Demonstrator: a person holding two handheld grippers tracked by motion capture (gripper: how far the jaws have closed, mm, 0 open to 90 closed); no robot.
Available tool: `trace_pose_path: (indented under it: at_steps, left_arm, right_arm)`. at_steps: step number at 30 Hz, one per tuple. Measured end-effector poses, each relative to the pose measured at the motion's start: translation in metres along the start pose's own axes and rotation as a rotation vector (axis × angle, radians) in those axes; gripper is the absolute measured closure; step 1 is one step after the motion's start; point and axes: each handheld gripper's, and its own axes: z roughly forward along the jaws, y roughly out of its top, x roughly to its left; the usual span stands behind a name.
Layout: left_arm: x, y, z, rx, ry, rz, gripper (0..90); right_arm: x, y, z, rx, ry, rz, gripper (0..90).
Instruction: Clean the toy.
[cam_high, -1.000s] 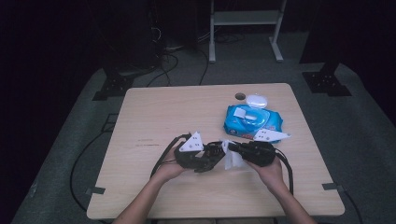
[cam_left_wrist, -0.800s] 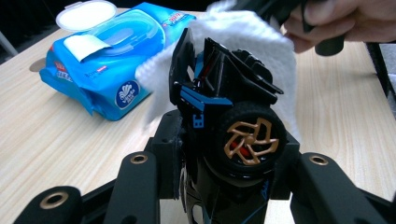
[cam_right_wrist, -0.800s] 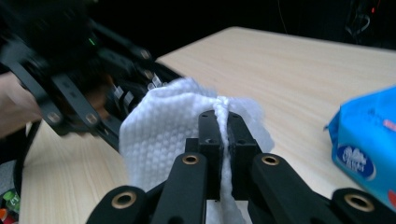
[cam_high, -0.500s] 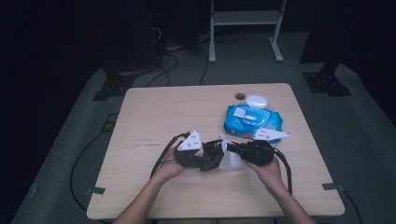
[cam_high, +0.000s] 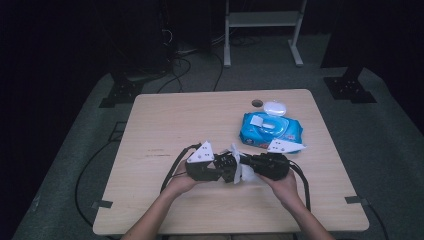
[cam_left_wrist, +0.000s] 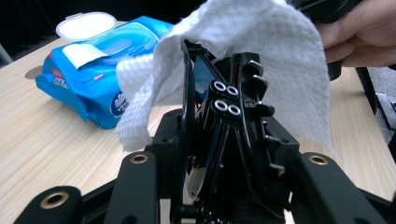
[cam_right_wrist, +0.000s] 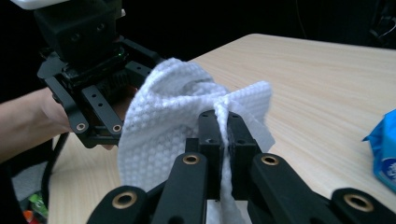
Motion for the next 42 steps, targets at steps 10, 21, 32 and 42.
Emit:
trace_pose_path:
  at_steps: [10,21,32,42]
  left_arm:
    - [0.005,-0.01,-0.009,-0.004,-0.006,-0.024,57.1]
    - [0.013,-0.018,-0.016,0.002,-0.032,-0.041,56.5]
    - [0.017,-0.029,-0.013,0.06,-0.033,-0.039,56.4]
    - [0.015,-0.041,0.005,0.208,-0.017,-0.009,58.6]
  right_arm:
    - [0.003,-0.007,0.011,0.057,-0.02,-0.022,86.5]
    - [-0.005,-0.022,0.021,0.112,-0.045,0.004,86.7]
    - [-0.008,-0.02,0.017,0.127,-0.083,-0.005,86.7]
    - [-0.008,-0.019,0.012,0.139,-0.12,-0.056,86.6]
